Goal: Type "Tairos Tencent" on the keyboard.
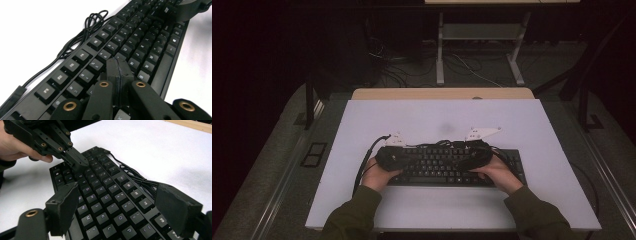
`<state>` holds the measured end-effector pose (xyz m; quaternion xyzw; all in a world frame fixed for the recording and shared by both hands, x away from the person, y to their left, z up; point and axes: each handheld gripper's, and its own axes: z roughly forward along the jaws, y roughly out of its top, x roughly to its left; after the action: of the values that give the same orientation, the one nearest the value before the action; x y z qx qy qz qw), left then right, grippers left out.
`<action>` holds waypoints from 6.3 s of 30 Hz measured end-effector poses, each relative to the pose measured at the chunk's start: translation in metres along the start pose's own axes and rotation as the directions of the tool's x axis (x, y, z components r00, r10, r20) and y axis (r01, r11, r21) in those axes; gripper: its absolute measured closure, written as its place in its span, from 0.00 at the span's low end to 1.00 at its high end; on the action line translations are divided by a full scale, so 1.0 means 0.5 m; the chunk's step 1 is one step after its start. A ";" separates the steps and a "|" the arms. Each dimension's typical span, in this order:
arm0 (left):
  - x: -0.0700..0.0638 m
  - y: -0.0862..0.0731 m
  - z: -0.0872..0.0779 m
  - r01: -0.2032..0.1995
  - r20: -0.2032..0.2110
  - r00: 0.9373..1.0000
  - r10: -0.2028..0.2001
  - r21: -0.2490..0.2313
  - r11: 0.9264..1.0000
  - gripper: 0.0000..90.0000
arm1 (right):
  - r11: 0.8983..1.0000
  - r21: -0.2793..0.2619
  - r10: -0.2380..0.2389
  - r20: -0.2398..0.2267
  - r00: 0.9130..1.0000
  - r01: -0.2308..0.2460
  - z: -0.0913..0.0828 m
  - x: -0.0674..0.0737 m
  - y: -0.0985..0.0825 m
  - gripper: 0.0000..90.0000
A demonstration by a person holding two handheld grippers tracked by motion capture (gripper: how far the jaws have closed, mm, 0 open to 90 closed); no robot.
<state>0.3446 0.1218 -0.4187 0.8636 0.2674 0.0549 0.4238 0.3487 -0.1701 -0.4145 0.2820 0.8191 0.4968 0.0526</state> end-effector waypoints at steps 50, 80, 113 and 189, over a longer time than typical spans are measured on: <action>-0.064 0.014 0.076 -0.051 0.100 0.994 0.047 0.039 0.998 0.99 | 1.000 -0.001 0.010 -0.001 1.000 -0.010 -0.001 0.000 0.001 0.21; -0.055 0.016 0.040 -0.042 0.085 0.996 0.041 0.011 0.999 0.99 | 1.000 -0.004 0.010 0.001 1.000 -0.010 -0.003 0.000 0.001 0.21; 0.011 0.028 0.034 -0.008 0.042 0.999 0.007 0.019 1.000 0.98 | 1.000 -0.010 0.016 0.000 1.000 -0.016 -0.007 -0.003 0.002 0.21; 0.023 0.011 -0.025 0.062 -0.022 0.998 -0.064 -0.057 0.996 0.62 | 1.000 -0.012 0.021 0.006 1.000 -0.021 -0.020 -0.010 -0.003 0.21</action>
<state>0.3527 0.1339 -0.4082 0.8417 0.2980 0.0595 0.4463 0.3486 -0.1809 -0.4120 0.2918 0.8129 0.5013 0.0518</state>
